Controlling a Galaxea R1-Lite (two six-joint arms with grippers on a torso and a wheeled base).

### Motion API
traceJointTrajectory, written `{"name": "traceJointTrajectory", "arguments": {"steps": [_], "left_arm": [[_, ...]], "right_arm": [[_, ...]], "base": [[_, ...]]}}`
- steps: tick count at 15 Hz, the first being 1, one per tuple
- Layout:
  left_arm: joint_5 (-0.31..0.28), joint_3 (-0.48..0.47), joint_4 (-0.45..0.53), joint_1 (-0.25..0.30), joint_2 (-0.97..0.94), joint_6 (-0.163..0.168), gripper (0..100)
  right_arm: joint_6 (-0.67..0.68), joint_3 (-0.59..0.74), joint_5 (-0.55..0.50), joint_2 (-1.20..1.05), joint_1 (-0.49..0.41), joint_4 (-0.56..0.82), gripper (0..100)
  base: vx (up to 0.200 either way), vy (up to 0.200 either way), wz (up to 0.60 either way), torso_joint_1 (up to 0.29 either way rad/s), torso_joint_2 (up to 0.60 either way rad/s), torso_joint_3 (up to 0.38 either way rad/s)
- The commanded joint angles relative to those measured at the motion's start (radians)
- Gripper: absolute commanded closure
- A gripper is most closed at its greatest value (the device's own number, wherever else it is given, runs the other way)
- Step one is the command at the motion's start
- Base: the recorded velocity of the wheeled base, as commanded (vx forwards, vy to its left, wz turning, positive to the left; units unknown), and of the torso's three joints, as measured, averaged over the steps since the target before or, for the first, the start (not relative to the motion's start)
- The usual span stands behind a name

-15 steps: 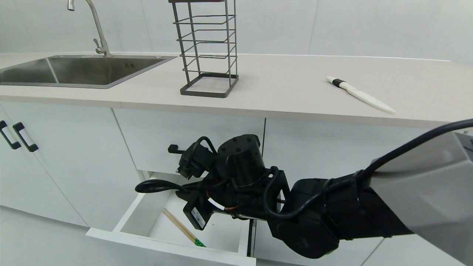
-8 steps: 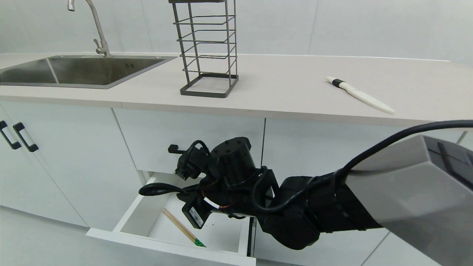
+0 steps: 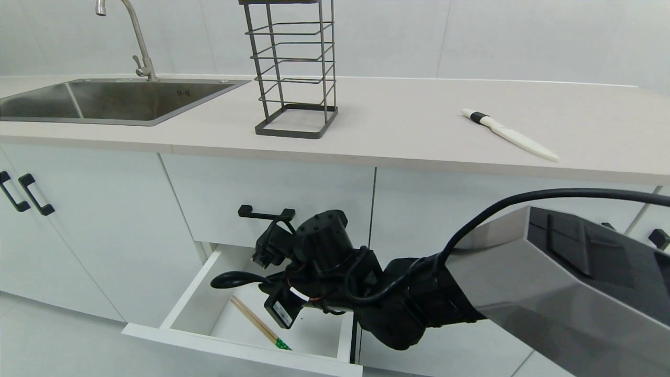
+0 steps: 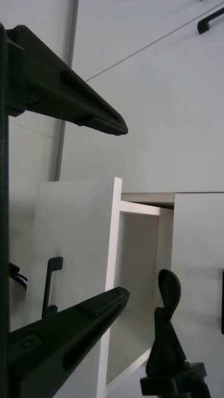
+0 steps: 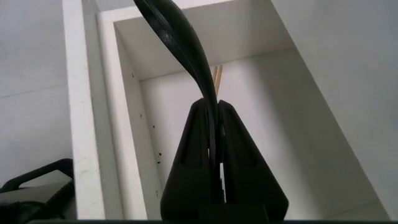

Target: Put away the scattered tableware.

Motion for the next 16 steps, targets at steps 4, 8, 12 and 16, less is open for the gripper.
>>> {"name": "traceJointTrajectory", "arguments": {"steps": [4, 8, 12, 16], "left_arm": [[0.0, 0.0, 0.0, 0.0, 0.001, 0.0, 0], [0.0, 0.0, 0.0, 0.0, 0.001, 0.0, 0], [0.0, 0.0, 0.0, 0.0, 0.001, 0.0, 0], [0.0, 0.0, -0.001, 0.0, 0.001, 0.0, 0]], "right_arm": [[-0.001, -0.058, 0.0, 0.089, -0.014, -0.001, 100], [-0.016, -0.062, 0.0, 0.121, -0.021, -0.004, 100], [-0.029, -0.093, 0.0, 0.15, -0.021, -0.002, 100], [-0.03, -0.096, 0.0, 0.17, -0.027, -0.004, 100]], "base": [[0.0, 0.0, 0.0, 0.0, 0.0, 0.0], [0.0, 0.0, 0.0, 0.0, 0.0, 0.0], [0.0, 0.0, 0.0, 0.0, 0.0, 0.0], [0.0, 0.0, 0.0, 0.0, 0.0, 0.0]]}}
